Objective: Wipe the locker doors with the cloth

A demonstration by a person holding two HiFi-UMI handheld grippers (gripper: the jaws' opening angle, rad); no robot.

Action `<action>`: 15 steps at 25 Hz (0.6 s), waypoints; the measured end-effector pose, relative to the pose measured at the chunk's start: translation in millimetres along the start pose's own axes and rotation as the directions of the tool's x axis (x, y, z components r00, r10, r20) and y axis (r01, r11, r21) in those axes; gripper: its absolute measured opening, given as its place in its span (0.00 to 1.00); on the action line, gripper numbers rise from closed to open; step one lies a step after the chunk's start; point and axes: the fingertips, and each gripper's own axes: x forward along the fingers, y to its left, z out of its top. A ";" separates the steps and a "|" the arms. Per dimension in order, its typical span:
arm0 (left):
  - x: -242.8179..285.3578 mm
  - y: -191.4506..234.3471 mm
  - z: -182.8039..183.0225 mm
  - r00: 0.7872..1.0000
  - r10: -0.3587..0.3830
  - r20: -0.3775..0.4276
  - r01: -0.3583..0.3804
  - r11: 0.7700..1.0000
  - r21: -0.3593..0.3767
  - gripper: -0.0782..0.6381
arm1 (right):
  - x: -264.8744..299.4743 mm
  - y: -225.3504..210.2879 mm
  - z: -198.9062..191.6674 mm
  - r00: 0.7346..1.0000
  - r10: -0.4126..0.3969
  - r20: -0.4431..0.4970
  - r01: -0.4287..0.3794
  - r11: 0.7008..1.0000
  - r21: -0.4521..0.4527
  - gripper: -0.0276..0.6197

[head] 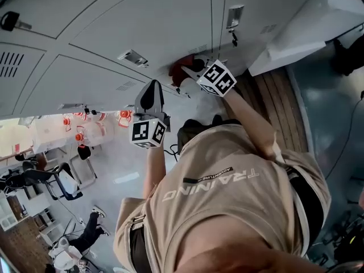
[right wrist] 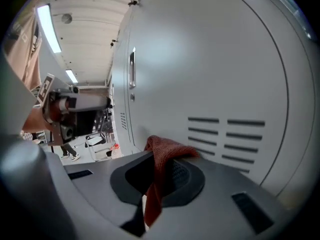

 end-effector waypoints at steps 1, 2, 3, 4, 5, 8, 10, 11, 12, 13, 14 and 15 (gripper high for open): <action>-1.8 -2.4 -0.5 1.000 0.001 -0.003 -0.001 1.000 0.003 0.12 | 3.1 -1.5 -13.0 1.000 -0.007 -0.026 0.007 1.000 0.017 0.09; -3.2 -4.3 -0.1 1.000 0.002 -0.004 -0.002 1.000 0.009 0.12 | 5.5 -2.7 -24.3 0.999 -0.012 -0.042 0.013 1.000 0.027 0.09; -3.6 -5.6 0.6 1.000 0.005 -0.002 -0.005 1.000 0.013 0.12 | 7.4 -3.4 -33.3 0.999 -0.012 -0.043 0.013 0.999 0.029 0.09; -3.1 -6.7 1.2 1.000 0.007 0.000 -0.007 1.000 0.016 0.12 | 9.0 -4.0 -40.5 0.999 -0.006 -0.034 0.007 1.000 0.026 0.09; -1.8 -8.0 1.2 1.000 0.008 0.001 -0.008 1.000 0.016 0.12 | 10.6 -4.5 -46.9 1.000 0.004 -0.024 -0.003 1.000 0.023 0.09; 1.7 -14.6 0.6 1.000 -0.001 -0.005 0.001 1.000 0.024 0.12 | 17.3 -7.2 -68.3 0.998 0.015 -0.058 -0.013 0.999 0.036 0.09; 2.7 -19.8 2.9 1.000 -0.010 -0.002 0.010 0.999 0.034 0.12 | 20.8 -9.0 -81.1 0.995 0.005 -0.099 0.000 0.999 0.045 0.09; 3.2 -21.9 3.6 1.000 -0.014 -0.001 0.014 0.999 0.038 0.12 | 20.7 -9.2 -84.6 0.994 0.000 -0.106 0.006 0.999 0.051 0.09; 3.9 -23.8 3.6 1.000 -0.019 -0.002 0.019 0.999 0.041 0.12 | 19.0 -8.9 -85.8 0.995 -0.003 -0.104 0.010 0.998 0.059 0.09; 4.7 -25.4 3.2 1.000 -0.025 -0.005 0.025 0.999 0.044 0.12 | 15.8 -7.9 -84.5 0.995 -0.004 -0.096 0.010 0.998 0.063 0.09; 5.6 -27.1 3.0 1.000 -0.029 -0.008 0.030 0.998 0.048 0.12 | 11.1 -6.3 -80.7 0.997 -0.002 -0.083 0.007 0.998 0.062 0.09; 6.7 -28.6 3.4 0.999 -0.032 -0.008 0.032 0.998 0.053 0.12 | 4.7 -4.1 -73.9 0.998 0.002 -0.065 0.001 0.999 0.053 0.09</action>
